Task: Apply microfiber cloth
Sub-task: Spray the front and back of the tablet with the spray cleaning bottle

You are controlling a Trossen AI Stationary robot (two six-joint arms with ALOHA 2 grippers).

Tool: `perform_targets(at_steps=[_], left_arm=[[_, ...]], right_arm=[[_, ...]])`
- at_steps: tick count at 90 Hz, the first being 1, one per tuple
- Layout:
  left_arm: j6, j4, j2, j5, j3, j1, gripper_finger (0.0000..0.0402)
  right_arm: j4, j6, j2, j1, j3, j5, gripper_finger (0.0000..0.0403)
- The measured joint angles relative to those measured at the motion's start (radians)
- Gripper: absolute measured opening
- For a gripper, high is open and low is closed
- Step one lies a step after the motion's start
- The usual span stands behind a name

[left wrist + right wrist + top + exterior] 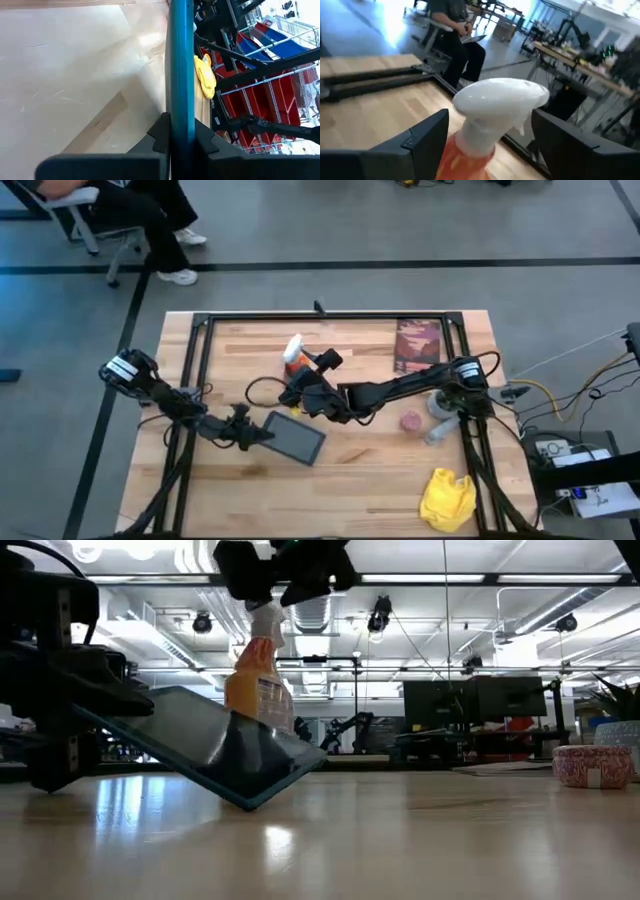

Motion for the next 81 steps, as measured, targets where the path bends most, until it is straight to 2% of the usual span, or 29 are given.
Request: perform_targets(at_steps=[14, 25, 36, 51, 65, 81], left_arm=[[0.025, 0.003, 0.000, 0.001, 0.000, 0.000, 0.0011], [0.035, 0.004, 0.000, 0.003, 0.000, 0.000, 0.0011], [0.042, 0.004, 0.000, 0.003, 0.000, -0.001, 0.0011], [0.043, 0.002, -0.001, 0.004, 0.000, -0.001, 0.0011], [0.043, 0.001, -0.001, 0.004, 0.001, -0.001, 0.0011], [0.059, 0.002, -0.001, 0.003, 0.001, -0.001, 0.0011]], right_arm=[[-0.239, 0.129, -0.057, 0.001, 0.000, 0.003, 0.0246], [-0.327, 0.266, -0.066, 0.006, -0.002, -0.010, 0.0236], [-0.283, 0.383, -0.059, 0.004, -0.002, -0.060, 0.0237], [-0.166, 0.513, -0.001, -0.009, -0.001, -0.105, 0.0264], [-0.135, 0.713, 0.027, -0.035, -0.001, -0.140, 0.0288], [-0.111, 0.767, 0.029, -0.048, -0.001, -0.142, 0.0315]])
